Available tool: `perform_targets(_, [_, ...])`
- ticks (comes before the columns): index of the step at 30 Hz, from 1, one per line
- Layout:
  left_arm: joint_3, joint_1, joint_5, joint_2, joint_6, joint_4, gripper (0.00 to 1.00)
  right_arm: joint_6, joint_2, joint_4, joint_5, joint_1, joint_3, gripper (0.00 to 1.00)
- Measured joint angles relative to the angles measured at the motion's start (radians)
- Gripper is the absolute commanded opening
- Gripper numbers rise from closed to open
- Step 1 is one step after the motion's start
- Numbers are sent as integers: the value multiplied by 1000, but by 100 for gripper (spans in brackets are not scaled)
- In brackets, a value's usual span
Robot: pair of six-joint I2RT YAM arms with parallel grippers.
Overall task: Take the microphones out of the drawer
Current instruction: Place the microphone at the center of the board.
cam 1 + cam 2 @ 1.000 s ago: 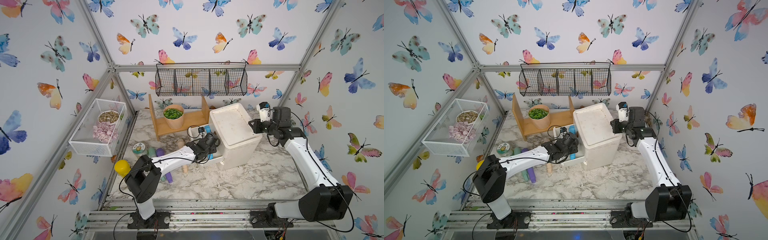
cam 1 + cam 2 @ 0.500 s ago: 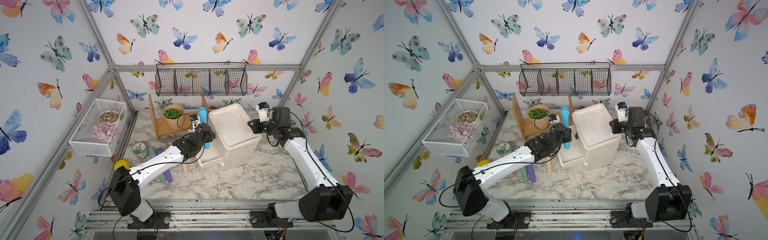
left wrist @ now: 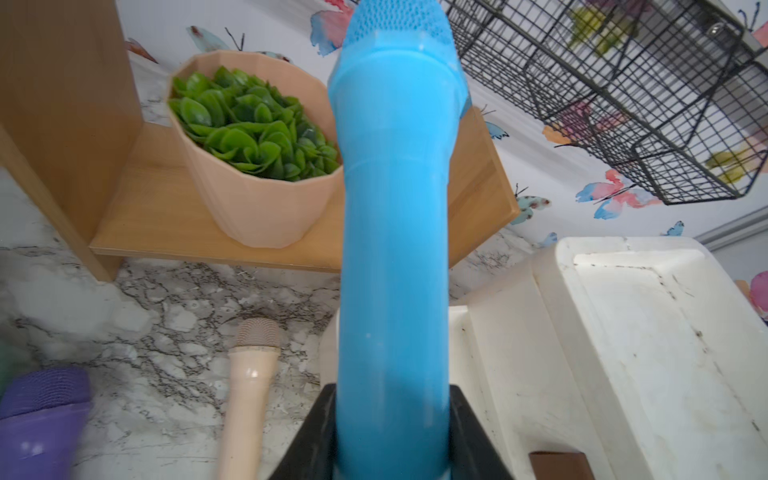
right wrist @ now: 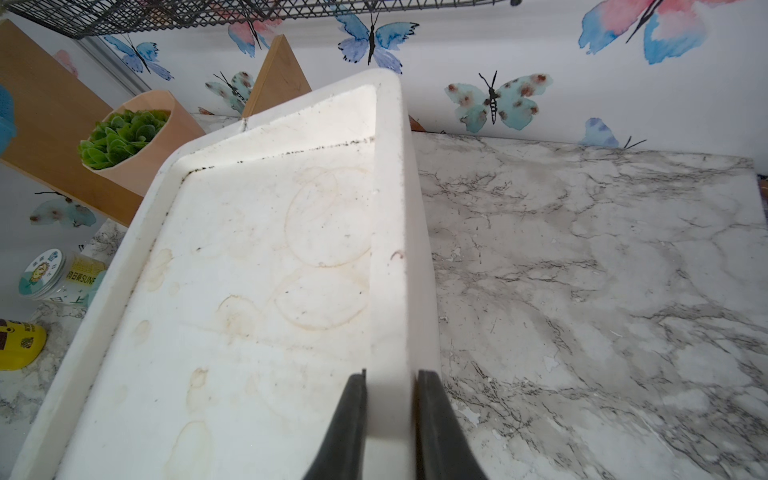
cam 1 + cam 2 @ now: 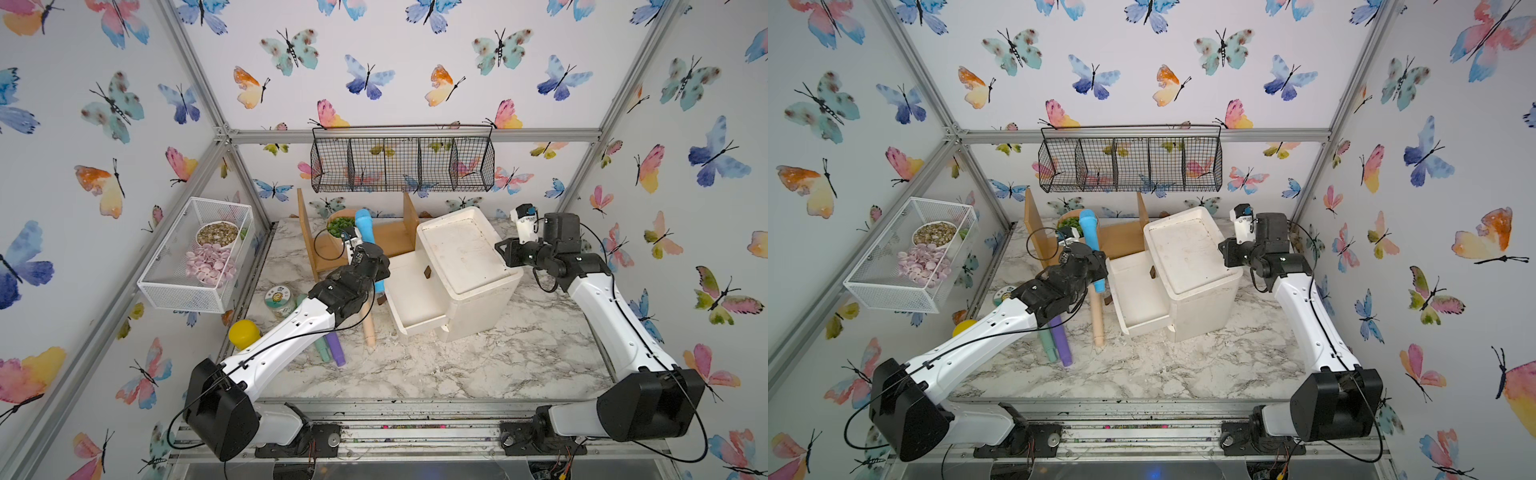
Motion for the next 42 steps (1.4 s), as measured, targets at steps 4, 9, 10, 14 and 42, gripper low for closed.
perform_targets(4, [-76,68,18,-39,10,-14,27,-5,9,-23,0,0,19,9])
perform_targets(9, [-172,137,43,-54,20,-31,27,-14,22,-55,2,0,46,9])
perform_targets(10, [-193,146,48,-55,22,-34,27,-15,23,-57,2,0,47,9])
perform_targets(14, [-263,175,65,-56,30,-34,27,-16,26,-64,2,0,54,9])
perform_targets(42, [-401,239,217,199,30,72,34,-16,27,-67,2,0,55,9])
